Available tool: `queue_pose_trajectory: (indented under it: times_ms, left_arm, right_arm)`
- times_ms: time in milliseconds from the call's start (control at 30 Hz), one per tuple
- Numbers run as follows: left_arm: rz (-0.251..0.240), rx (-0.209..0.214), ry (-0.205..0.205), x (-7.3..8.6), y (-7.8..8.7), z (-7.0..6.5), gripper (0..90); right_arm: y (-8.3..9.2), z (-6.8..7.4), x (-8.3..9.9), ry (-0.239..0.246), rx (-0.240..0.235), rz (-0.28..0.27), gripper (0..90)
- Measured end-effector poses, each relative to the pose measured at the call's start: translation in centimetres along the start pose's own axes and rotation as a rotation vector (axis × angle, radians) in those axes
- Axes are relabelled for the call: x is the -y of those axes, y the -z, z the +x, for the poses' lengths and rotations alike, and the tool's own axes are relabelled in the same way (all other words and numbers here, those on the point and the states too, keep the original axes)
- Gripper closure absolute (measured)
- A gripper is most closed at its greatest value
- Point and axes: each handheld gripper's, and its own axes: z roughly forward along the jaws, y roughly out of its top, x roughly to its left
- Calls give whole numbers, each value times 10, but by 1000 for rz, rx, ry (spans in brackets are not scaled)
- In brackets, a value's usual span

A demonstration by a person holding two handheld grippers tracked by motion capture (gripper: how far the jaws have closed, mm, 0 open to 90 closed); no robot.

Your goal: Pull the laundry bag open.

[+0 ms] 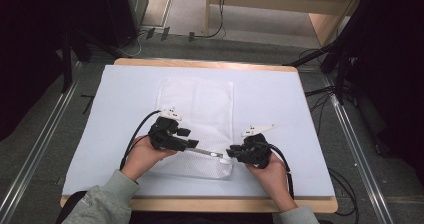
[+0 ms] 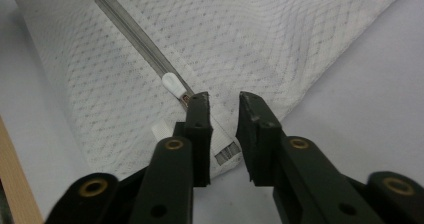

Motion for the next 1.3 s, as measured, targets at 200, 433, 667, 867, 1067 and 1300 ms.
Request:
queue_pose_trajectory:
  times_ms: [200,433,667,867,1067,1300]
  left_arm:
    - [20,30,20,-2,-10,-2,500]
    - [29,59,8,-4,-21,-8,583]
    - [57,84,-21,-3,-32,-14,672]
    - [105,110,-19,-3,-45,-16,735]
    - [112,107,-9,-1,-54,-14,790]
    - [135,118,4,1,-63,-12,800]
  right_arm:
    - [-7,-1,0,-12,-9,11,848]
    - [-15,4,4,9,-3,55,900]
    - [-17,9,6,50,24,46,900]
    - [-17,9,9,73,22,25,900]
    - [-18,11,11,83,19,30,900]
    - [-18,10,12,95,13,21,900]
